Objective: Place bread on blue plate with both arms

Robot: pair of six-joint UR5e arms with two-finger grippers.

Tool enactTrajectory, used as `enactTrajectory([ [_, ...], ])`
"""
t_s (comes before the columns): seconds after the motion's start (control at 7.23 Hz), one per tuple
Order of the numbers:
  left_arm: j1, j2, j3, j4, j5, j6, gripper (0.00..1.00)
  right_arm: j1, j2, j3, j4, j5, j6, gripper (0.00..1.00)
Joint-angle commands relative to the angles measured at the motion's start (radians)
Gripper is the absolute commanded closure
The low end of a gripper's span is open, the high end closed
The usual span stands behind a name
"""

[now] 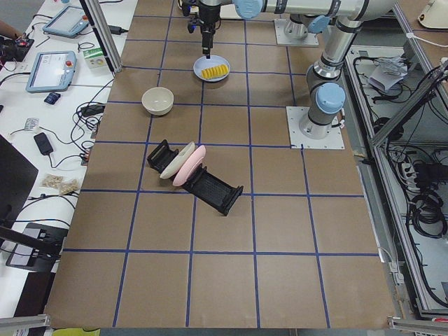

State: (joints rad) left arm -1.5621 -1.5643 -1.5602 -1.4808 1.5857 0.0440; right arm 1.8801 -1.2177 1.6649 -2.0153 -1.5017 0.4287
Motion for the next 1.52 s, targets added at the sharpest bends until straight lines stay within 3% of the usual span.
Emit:
enactTrajectory([
  [0.0, 0.0, -0.017, 0.012, 0.008, -0.061, -0.065, 0.0, -0.108, -0.119, -0.011, 0.117, -0.044, -0.123, 0.0],
  [0.14, 0.002, -0.013, 0.023, -0.002, -0.053, -0.058, 0.0, -0.16, -0.167, -0.034, 0.168, -0.096, -0.131, 0.0],
  [0.41, 0.002, -0.014, 0.023, -0.003, -0.052, -0.049, 0.0, -0.261, -0.227, -0.123, 0.341, -0.091, -0.142, 0.0],
  [0.83, 0.0, -0.014, 0.023, -0.003, -0.052, -0.049, 0.0, -0.297, -0.279, -0.155, 0.447, -0.075, -0.148, 0.0],
  [1.11, 0.0, -0.011, 0.023, -0.004, -0.015, -0.049, 0.0, -0.308, -0.283, -0.158, 0.463, -0.054, -0.313, 0.0],
  [1.38, 0.0, -0.007, 0.023, -0.007, -0.01, -0.049, 0.0, -0.308, -0.29, -0.154, 0.463, -0.057, -0.317, 0.0],
])
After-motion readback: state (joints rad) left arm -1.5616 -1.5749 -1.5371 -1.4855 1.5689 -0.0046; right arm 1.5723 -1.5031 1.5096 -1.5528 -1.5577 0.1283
